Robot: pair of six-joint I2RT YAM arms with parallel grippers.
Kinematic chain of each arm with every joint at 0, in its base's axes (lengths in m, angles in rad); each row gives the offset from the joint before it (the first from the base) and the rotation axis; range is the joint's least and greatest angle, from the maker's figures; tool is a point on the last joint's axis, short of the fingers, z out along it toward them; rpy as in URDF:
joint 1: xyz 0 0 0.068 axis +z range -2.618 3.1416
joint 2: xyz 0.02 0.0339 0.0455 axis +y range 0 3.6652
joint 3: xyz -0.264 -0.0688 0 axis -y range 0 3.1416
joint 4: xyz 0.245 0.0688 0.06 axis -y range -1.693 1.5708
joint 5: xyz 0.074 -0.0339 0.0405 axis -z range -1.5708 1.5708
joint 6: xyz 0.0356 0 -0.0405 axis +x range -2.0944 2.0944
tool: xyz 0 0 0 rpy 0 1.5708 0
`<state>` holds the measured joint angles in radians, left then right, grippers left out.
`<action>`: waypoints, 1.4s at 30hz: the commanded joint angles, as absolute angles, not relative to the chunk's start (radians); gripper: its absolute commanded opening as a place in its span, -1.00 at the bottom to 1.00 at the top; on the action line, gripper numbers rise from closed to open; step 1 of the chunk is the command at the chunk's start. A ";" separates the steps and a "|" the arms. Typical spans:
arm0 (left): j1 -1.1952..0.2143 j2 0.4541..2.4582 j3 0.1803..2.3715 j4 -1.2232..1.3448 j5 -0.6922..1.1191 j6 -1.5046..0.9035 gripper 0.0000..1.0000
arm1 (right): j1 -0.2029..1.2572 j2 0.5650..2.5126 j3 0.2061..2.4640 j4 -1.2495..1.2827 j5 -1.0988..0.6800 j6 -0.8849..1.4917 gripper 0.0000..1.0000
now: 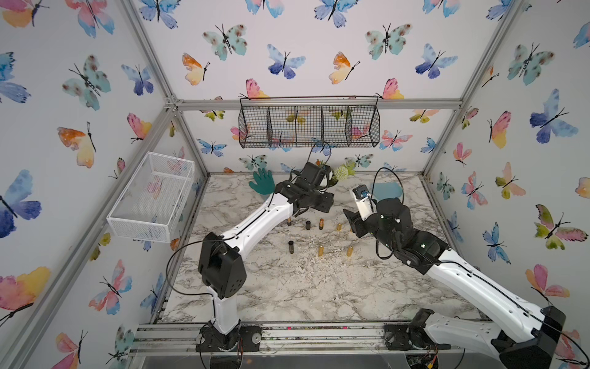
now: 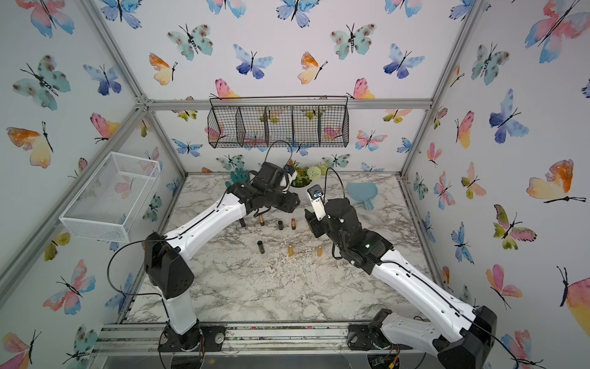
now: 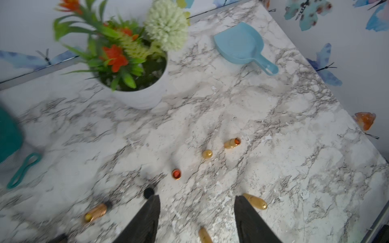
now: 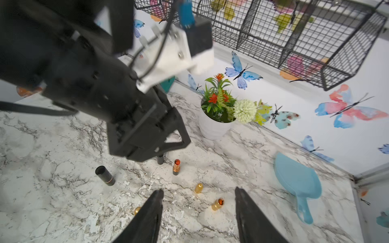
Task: Open the lipstick cap
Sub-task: Pick up the lipstick at the center of the board.
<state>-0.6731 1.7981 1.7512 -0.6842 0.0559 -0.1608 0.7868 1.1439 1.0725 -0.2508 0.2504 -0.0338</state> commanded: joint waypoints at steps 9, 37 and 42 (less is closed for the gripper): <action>-0.592 1.700 1.405 -0.865 0.058 -0.153 0.11 | 0.790 1.290 1.101 -0.112 0.108 -0.012 0.14; -0.575 1.792 1.309 -0.798 0.081 -0.151 -0.27 | 0.790 1.327 1.076 -0.118 0.127 -0.020 0.14; -0.574 1.789 1.323 -0.816 0.085 -0.151 -0.57 | 0.790 1.328 1.074 -0.116 0.127 -0.020 0.14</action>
